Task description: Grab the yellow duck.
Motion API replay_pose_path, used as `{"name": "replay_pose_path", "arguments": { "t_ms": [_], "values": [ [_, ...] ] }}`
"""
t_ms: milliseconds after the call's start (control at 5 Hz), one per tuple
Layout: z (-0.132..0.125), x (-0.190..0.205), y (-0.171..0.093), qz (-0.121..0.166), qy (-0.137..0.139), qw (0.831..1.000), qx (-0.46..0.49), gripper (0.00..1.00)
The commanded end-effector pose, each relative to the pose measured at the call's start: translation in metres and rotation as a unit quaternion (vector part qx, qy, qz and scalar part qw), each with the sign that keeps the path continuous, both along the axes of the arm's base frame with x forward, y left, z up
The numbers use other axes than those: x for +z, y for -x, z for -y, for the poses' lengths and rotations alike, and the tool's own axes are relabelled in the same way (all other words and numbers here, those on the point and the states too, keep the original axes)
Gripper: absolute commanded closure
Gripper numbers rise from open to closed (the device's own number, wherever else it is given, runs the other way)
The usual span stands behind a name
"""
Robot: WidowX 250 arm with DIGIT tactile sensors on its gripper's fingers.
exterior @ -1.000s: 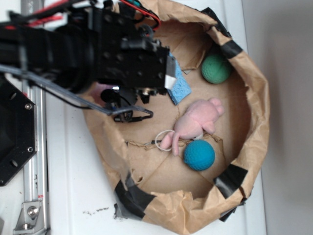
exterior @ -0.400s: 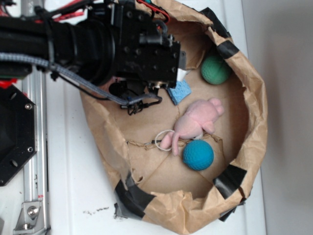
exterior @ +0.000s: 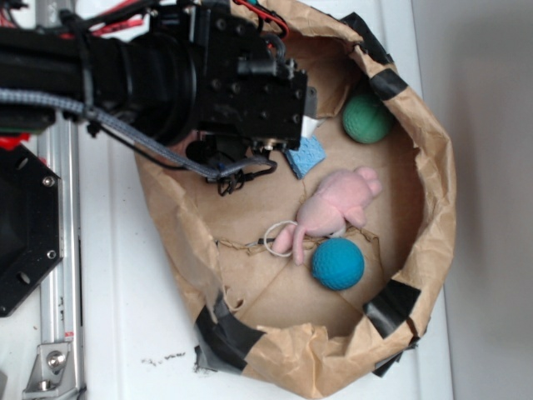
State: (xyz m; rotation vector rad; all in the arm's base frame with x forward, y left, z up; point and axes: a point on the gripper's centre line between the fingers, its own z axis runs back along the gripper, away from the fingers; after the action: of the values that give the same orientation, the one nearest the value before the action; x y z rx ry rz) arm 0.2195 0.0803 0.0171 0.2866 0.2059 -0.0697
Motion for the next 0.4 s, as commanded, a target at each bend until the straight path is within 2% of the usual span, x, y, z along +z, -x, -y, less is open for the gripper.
{"name": "replay_pose_path", "arguments": {
  "t_ms": [0,200],
  "values": [
    [-0.002,0.006,0.003,0.019,0.000,1.000,0.019,1.00],
    [0.027,0.054,-0.018,0.090,0.038,0.995,-0.003,1.00]
  ]
}}
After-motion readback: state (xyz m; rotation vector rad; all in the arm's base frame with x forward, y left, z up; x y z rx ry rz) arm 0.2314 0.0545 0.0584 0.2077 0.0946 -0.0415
